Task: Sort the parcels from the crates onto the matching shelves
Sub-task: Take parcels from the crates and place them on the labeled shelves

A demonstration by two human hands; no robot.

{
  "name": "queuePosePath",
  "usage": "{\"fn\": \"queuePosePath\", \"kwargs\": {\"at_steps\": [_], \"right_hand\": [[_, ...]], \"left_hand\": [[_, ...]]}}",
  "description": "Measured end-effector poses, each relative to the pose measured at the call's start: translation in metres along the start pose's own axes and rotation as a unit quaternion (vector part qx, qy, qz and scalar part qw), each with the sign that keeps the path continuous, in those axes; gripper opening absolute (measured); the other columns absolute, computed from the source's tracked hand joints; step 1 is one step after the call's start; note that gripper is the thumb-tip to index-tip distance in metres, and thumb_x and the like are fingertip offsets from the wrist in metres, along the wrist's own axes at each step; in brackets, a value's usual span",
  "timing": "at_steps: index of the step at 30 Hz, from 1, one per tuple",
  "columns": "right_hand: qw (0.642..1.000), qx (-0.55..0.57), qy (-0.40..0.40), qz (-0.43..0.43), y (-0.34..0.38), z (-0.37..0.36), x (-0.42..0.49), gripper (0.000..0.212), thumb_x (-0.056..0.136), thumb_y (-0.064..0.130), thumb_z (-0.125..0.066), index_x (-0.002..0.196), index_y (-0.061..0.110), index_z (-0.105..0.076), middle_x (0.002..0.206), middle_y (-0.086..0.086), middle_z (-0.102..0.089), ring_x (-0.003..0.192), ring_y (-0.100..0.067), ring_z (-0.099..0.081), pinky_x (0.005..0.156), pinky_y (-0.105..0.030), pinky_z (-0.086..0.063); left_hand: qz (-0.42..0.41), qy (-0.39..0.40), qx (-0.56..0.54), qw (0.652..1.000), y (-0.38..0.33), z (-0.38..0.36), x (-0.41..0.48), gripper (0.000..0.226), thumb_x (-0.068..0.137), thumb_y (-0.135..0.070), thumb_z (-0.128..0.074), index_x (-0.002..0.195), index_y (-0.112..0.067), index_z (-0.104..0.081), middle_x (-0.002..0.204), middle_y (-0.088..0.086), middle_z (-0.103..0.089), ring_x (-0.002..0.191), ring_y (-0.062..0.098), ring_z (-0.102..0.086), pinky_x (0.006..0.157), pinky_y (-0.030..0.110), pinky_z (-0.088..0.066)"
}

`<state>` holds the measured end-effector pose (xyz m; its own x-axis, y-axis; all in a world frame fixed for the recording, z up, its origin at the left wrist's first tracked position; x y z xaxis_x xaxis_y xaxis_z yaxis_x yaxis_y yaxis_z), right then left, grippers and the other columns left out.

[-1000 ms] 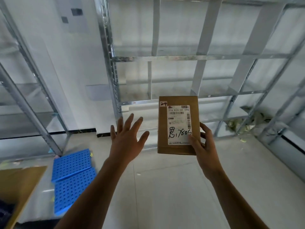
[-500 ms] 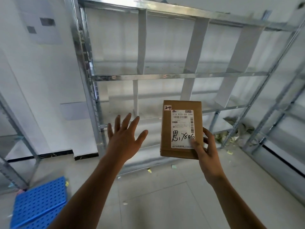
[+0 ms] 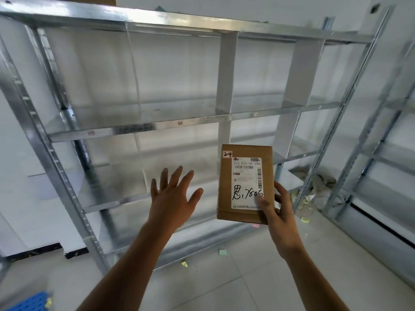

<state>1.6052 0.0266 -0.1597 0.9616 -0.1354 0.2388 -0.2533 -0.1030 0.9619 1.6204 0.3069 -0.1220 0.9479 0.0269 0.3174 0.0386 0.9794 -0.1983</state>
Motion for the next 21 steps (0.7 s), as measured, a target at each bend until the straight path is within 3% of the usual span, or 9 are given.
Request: {"fn": "queuePosePath", "kwargs": {"at_steps": [8,11,18,21], "right_hand": [[0.999,-0.013,-0.026,-0.016,-0.021,0.113,0.093,0.068,0.084,0.050,-0.077,0.144,0.045,-0.047,0.128,0.007,-0.065,0.110,-0.017,-0.073,0.076,-0.034,-0.064],[0.998,-0.023,-0.042,-0.033,-0.033,0.143,0.110,0.069,0.078,0.058,-0.078,0.141,0.052,-0.048,0.129,0.006,-0.063,0.110,-0.016,-0.072,0.076,-0.035,-0.064],[0.993,-0.050,-0.082,-0.068,-0.077,0.194,0.151,0.063,0.083,0.053,-0.075,0.140,0.050,-0.048,0.136,-0.001,-0.059,0.111,-0.023,-0.072,0.079,-0.041,-0.065],[0.990,-0.064,-0.102,-0.075,-0.094,0.213,0.178,0.063,0.083,0.054,-0.075,0.141,0.050,-0.049,0.135,0.000,-0.061,0.110,-0.020,-0.072,0.077,-0.037,-0.065]], "left_hand": [[-0.032,-0.005,0.010,0.999,-0.108,-0.066,0.091,0.086,0.088,-0.083,0.003,0.157,-0.042,-0.026,0.170,-0.004,-0.019,0.159,0.031,-0.006,0.121,0.054,0.000],[-0.050,0.025,-0.003,0.998,-0.141,-0.091,0.108,0.085,0.087,-0.082,0.000,0.158,-0.042,-0.023,0.171,-0.005,-0.017,0.159,0.030,-0.003,0.123,0.055,0.001],[-0.081,0.091,-0.023,0.992,-0.195,-0.159,0.154,0.072,0.096,-0.073,-0.018,0.160,-0.040,-0.019,0.172,-0.008,-0.008,0.159,0.027,0.006,0.124,0.055,0.003],[-0.091,0.107,-0.049,0.989,-0.215,-0.192,0.182,0.071,0.096,-0.072,-0.021,0.159,-0.040,-0.021,0.172,-0.009,-0.010,0.159,0.027,0.004,0.125,0.056,0.000]]}}
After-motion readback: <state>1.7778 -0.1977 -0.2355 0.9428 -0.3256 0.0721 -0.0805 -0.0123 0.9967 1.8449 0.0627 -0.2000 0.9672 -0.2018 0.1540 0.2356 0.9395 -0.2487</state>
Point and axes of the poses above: each hand's wrist, its own x-axis towards the middle knuckle, its own z-axis out of the back of the hand, y = z × x, the point moved 3 cm from there along x, towards the middle knuckle
